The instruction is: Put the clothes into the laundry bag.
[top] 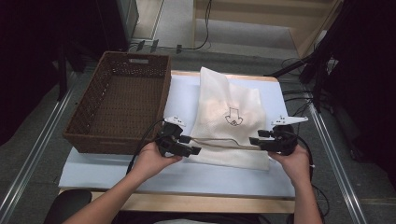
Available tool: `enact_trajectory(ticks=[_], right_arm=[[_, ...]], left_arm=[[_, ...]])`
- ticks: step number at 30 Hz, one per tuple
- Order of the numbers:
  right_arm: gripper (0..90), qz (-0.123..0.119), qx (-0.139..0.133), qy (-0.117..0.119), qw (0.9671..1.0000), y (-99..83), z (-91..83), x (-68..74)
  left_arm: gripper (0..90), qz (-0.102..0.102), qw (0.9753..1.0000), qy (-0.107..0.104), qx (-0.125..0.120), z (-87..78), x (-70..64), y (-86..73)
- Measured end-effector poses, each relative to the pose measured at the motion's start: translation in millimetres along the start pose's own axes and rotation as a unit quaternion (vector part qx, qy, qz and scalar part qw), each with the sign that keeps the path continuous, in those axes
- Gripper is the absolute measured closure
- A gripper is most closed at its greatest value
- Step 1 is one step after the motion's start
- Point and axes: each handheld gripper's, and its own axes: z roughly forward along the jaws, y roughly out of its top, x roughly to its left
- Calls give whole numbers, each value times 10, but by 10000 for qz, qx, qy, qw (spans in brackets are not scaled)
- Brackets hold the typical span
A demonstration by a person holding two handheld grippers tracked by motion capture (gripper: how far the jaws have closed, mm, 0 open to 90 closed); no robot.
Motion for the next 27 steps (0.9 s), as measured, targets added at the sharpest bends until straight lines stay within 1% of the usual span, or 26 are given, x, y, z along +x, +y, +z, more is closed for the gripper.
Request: enact_trajectory(ticks=[2,5,7,10,12,15,20,23,27], right_arm=[[448,76,-26,-64,9999,-21,-20,-43],[446,151,-69,-128,9998,-45,-39,-93],[446,149,-55,-130,9998,-49,-33,-100],[443,80,-39,-168,9998,-52,-1,-109],[439,112,-5,-164,9998,-58,10,-124],[427,176,9,-192,9997,-67,17,-144],[418,176,45,-173,9997,-68,31,-137],[410,168,36,-174,9997,-68,33,-138],[397,195,3,-188,9996,-73,32,-154]], left_arm=[[352,72,10000,51,38,19,-9,-1],[352,49,10000,11,38,31,-4,-4],[352,30,10000,-16,42,38,8,-7],[352,10,10000,-67,39,54,26,-9],[351,-19,9999,-78,63,63,32,-11],[351,1,10000,-56,75,73,29,-20],[346,-50,9999,-93,69,76,29,-17],[338,-9,10000,-51,66,80,33,-19],[332,1,10000,-62,56,99,48,-29]])
